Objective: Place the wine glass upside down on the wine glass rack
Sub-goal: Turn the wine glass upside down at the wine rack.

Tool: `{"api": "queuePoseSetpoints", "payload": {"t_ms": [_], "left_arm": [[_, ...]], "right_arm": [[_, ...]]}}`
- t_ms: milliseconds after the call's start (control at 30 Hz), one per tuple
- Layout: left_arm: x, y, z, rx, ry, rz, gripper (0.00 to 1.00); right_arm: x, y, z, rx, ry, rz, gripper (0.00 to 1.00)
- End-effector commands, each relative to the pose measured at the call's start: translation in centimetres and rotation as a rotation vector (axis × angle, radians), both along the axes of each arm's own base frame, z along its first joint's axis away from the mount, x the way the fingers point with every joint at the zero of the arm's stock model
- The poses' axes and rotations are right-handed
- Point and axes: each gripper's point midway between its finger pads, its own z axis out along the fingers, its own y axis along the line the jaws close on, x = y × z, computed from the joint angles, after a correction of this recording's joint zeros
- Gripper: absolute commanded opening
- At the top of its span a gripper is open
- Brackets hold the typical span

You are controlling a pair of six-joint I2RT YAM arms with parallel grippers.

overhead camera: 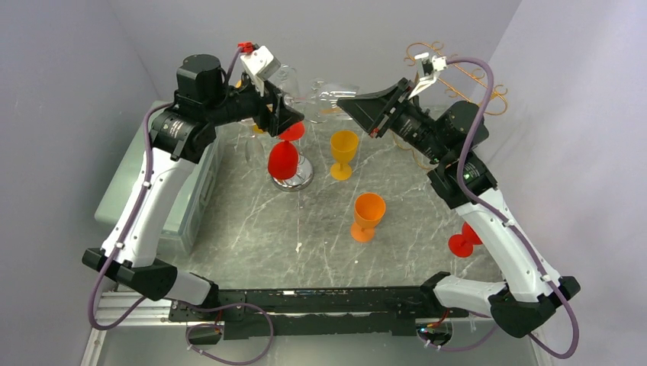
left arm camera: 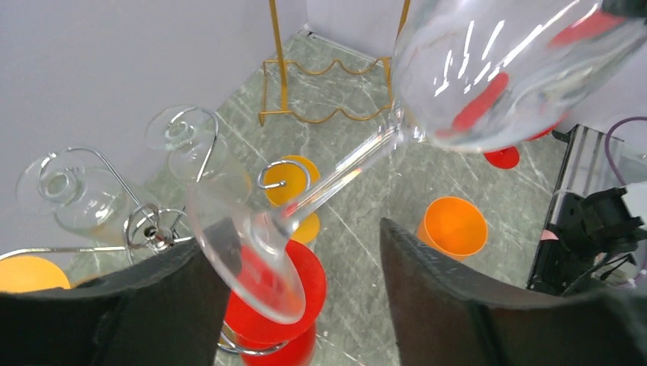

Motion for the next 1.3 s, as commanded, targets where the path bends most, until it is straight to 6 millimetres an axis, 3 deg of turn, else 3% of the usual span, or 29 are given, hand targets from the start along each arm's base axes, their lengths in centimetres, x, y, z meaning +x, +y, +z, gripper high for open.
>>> {"api": "queuePoseSetpoints", "payload": {"t_ms": [0,67,167,233,267,333,400,433,467,667,733,900,1000,1267], "left_arm": [[0.3,-0.3,3.0,-0.062,-0.087,-0.025,0.60],[0.7,-0.1,3.2,-0.070,-0.087,-0.013,0.43],[0.5,0.0,3.5,-0.075,-0.101,-0.020,0.04],[0.4,0.1,3.8,-0.072,-0.133,-0.029,0.00],[0.3,0.0,4.0,-0.072,-0.149,-0.035,0.00],[0.0,0.0,4.5,-0.067,-0.186,-0.054,0.00],[-0.5,0.0,4.9,-0.044,-0.256,-0.088,0.00],[-0.8,0.0,5.2,-0.027,-0.305,-0.109,0.00],[-1.0,0.1,5.5,-0.005,-0.360,-0.122,0.00],[-2.4,1.1,7.1,0.146,-0.709,-0.174,0.00],[-3.0,1.2,7.6,0.187,-0.806,-0.197,0.00],[-4.9,1.5,9.2,0.210,-1.015,-0.230,0.00],[-6.0,1.3,8.7,0.221,-1.072,-0.276,0.00],[-7.5,0.9,7.0,0.291,-1.183,-0.350,0.00]], "right_arm": [[-2.4,-0.1,2.7,0.077,-0.113,0.045,0.00],[-2.8,0.0,2.2,0.083,-0.115,0.051,0.00],[-3.4,0.0,1.6,0.097,-0.125,0.063,0.00],[-3.7,0.2,1.0,0.098,-0.115,0.082,0.00],[-3.7,0.4,0.6,0.091,-0.104,0.093,0.05],[-3.7,0.8,-0.4,0.063,-0.076,0.113,0.24],[-3.6,1.1,-1.8,0.018,-0.037,0.123,0.57],[-3.7,1.0,-2.4,-0.011,-0.016,0.121,0.85],[-3.8,0.9,-2.8,-0.040,-0.004,0.119,0.98],[-5.9,-1.2,-7.0,-0.272,0.079,0.101,1.00],[-6.4,-2.0,-9.3,-0.384,0.152,0.097,1.00],[-5.3,-3.9,-12.9,-0.572,0.245,0.013,1.00],[-4.8,-3.2,-11.9,-0.526,0.205,0.015,1.00],[-5.4,1.6,-7.0,-0.273,0.013,0.239,1.00]]}}
